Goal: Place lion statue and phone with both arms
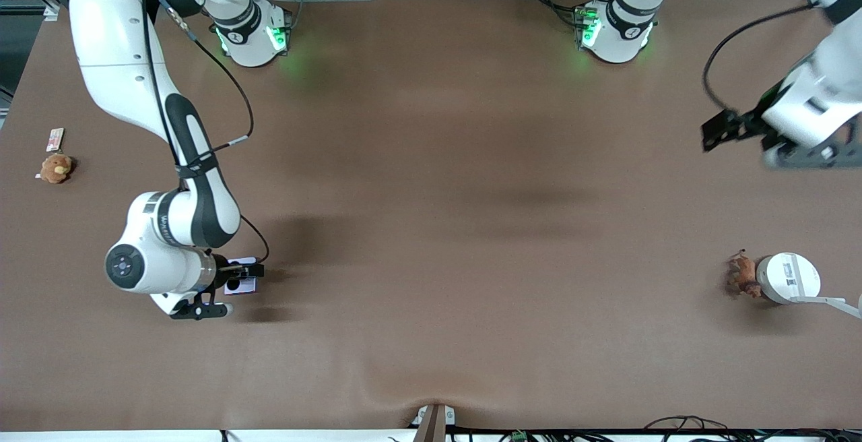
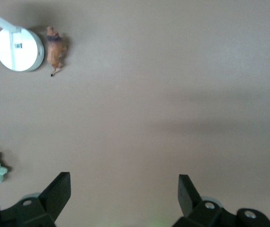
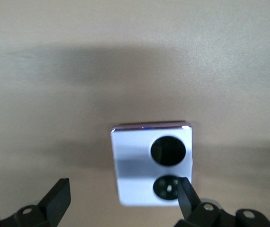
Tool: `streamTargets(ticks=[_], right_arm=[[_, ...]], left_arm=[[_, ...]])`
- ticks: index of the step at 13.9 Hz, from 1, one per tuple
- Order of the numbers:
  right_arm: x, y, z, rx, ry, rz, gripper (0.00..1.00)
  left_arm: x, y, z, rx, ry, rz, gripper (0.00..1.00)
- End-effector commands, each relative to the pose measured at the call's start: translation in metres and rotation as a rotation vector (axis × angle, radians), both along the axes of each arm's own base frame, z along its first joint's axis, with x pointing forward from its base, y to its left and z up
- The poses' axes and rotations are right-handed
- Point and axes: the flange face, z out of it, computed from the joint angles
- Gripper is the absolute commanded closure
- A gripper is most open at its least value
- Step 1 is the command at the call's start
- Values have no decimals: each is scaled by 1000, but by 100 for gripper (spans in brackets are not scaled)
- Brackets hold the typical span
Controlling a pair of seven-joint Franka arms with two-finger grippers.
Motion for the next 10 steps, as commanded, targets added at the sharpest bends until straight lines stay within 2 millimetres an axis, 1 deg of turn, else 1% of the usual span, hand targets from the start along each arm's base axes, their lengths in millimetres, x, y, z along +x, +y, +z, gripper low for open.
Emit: streamTargets(ticks=[1,2,3,4,5,6,8,9,10], right_arm=[[14,7,61,-13,1,53,0],[22,7,87,-45,-27,76,0],[25,11,109,-69,-37,96,0],[30,9,136,-81,-59,103,0],[30,6,164,-82,-63,103,0],[25,3,196,-76,-70,99,0],[2,-6,296,-14,-176,84,0],[-5,-5,317,-9,-201,86,0],[-9,-12,321,-7,-183,76,0]], left_arm=[[-2,5,10,-25,-11,-25,0],[0,1,17,-25,-25,-31,0],[0,-9,22,-19,-19,-50,0],[0,-16,28,-13,-7,-64,0],[-1,-19,34,-11,-2,-67,0],[-3,-21,38,-11,-4,-72,0],[-10,-18,50,-10,10,-72,0],[-17,-15,56,-9,19,-67,0],[-21,-15,61,-9,16,-68,0]])
